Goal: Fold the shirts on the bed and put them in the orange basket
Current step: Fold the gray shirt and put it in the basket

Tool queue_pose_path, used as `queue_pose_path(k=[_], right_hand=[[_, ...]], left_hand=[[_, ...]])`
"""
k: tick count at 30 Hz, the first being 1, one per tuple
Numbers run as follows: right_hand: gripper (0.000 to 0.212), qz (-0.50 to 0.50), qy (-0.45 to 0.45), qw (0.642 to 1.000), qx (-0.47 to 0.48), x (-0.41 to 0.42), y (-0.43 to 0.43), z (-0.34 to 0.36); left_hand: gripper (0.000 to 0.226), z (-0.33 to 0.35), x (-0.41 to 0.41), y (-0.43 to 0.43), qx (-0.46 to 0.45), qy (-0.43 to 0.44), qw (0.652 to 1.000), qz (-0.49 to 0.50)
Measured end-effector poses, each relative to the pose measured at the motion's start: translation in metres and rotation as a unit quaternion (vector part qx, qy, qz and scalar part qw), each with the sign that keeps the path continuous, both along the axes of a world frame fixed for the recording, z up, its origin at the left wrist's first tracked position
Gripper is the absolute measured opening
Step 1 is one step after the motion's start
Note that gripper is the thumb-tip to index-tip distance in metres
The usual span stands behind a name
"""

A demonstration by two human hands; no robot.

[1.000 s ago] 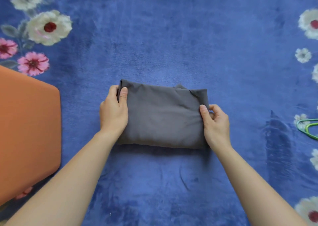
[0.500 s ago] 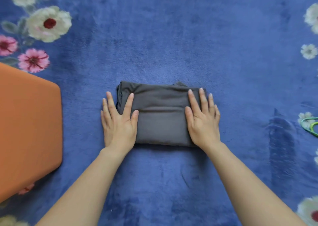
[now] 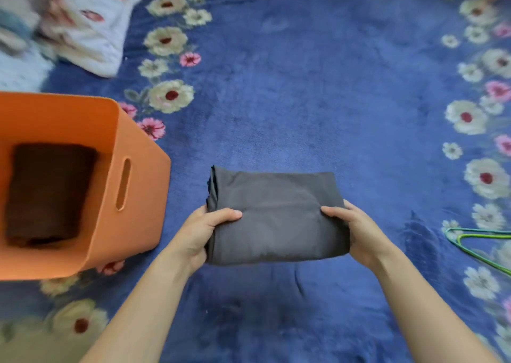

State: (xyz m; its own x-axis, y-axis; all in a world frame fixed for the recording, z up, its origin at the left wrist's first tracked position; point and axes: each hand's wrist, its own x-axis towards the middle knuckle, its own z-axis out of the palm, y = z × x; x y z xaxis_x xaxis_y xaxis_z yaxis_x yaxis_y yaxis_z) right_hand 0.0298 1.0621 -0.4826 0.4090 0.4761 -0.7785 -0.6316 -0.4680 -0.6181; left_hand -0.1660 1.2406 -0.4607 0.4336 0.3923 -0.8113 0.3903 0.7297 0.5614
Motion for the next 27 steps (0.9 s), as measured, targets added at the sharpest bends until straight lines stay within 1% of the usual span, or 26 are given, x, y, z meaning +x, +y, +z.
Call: queue_pose_path(k=[1, 3, 6, 7, 8, 11, 14, 16, 18, 19, 21, 24, 26, 27], right_hand=[[0.021, 0.008, 0.016, 1.0, 0.023, -0.006, -0.002, 0.02], [0.024, 0.028, 0.037, 0.998, 0.05, -0.018, -0.002, 0.058], [0.022, 0.053, 0.063, 0.995, 0.058, -0.041, 0.008, 0.105], [0.019, 0.068, 0.064, 0.994, 0.053, -0.052, 0.019, 0.12], [0.016, 0.081, 0.059, 0.994, 0.044, -0.061, 0.029, 0.13], [0.011, 0.114, 0.023, 0.993, 0.011, -0.088, 0.075, 0.153], [0.007, 0.144, -0.034, 0.989, -0.001, -0.11, 0.136, 0.171], [0.008, 0.166, -0.083, 0.982, 0.018, -0.12, 0.179, 0.184], [0.011, 0.203, -0.145, 0.968, 0.04, -0.136, 0.231, 0.193], [0.012, 0.227, -0.186, 0.955, 0.048, -0.144, 0.253, 0.195], [0.012, 0.287, -0.279, 0.915, 0.052, -0.162, 0.298, 0.193], [0.007, 0.401, -0.391, 0.829, 0.021, -0.189, 0.35, 0.171], [0.01, 0.473, -0.433, 0.767, -0.011, -0.201, 0.372, 0.144], [0.005, 0.504, -0.444, 0.74, -0.03, -0.206, 0.381, 0.129]], left_hand=[[0.045, 0.017, -0.012, -0.002, 0.002, -0.028, 1.0, 0.001], [0.052, 0.057, -0.037, -0.007, 0.018, -0.076, 0.997, 0.003], [0.065, 0.107, -0.072, -0.01, 0.019, -0.127, 0.991, 0.036], [0.06, 0.122, -0.087, -0.007, 0.03, -0.133, 0.989, 0.057], [0.049, 0.133, -0.097, -0.003, 0.042, -0.124, 0.988, 0.078], [0.025, 0.158, -0.127, 0.021, 0.065, -0.083, 0.985, 0.135], [0.019, 0.171, -0.157, 0.063, 0.081, -0.058, 0.98, 0.17], [0.02, 0.168, -0.175, 0.094, 0.095, -0.05, 0.976, 0.19], [0.022, 0.16, -0.193, 0.128, 0.09, -0.043, 0.969, 0.226], [0.024, 0.151, -0.199, 0.141, 0.074, -0.036, 0.963, 0.255], [0.027, 0.127, -0.208, 0.164, 0.017, -0.015, 0.948, 0.317], [0.032, 0.085, -0.21, 0.182, -0.085, 0.036, 0.927, 0.362], [0.029, 0.062, -0.205, 0.185, -0.131, 0.072, 0.911, 0.383], [0.027, 0.05, -0.203, 0.186, -0.15, 0.099, 0.902, 0.393]])
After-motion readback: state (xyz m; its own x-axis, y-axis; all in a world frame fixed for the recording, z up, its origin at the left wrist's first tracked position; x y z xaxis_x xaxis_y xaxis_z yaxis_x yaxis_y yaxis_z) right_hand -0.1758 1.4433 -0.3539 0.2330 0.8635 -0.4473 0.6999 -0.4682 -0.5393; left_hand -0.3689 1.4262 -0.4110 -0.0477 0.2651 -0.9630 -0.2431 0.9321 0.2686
